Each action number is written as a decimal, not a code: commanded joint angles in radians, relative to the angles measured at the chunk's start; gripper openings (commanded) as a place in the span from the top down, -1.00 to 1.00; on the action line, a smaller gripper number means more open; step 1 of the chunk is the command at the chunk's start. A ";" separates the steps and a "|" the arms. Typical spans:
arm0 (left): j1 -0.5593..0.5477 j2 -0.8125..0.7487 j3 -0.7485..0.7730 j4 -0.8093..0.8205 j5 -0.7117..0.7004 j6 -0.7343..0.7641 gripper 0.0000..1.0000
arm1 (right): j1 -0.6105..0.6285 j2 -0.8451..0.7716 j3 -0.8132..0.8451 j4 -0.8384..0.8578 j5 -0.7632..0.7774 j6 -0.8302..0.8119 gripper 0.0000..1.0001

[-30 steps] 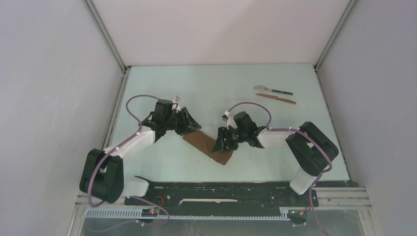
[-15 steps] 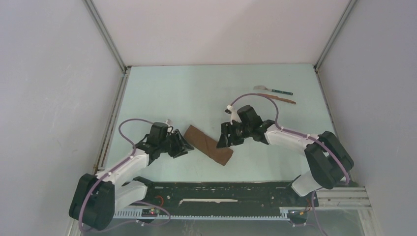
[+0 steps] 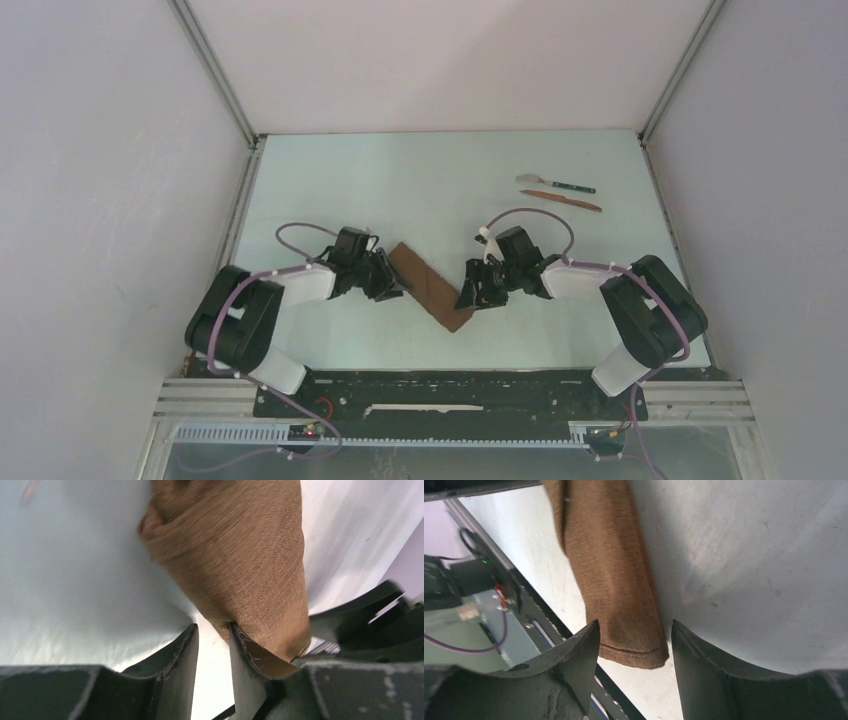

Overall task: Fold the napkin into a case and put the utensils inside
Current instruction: Rotate the smaller rectangle-folded napkin at the center of the board, then move the smaller rectangle folded napkin to the center of the board, then pick up the fork from the corner of the board.

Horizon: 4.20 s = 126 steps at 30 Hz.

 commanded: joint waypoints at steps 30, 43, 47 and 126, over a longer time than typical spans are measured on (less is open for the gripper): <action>-0.010 -0.232 0.305 -0.294 -0.080 0.186 -0.01 | 0.378 -0.169 0.059 -0.246 0.728 0.318 -0.48; -0.009 -0.495 0.264 -0.351 -0.073 0.212 -0.03 | 0.522 0.106 0.244 -0.306 0.894 0.523 -0.48; -0.001 -0.570 0.227 -0.375 -0.076 0.222 -0.03 | 0.498 0.174 0.293 -0.227 0.870 0.555 -0.26; 0.096 -0.293 0.357 -0.438 0.137 0.292 -0.12 | -0.746 0.745 1.378 -0.694 0.177 -1.158 -0.51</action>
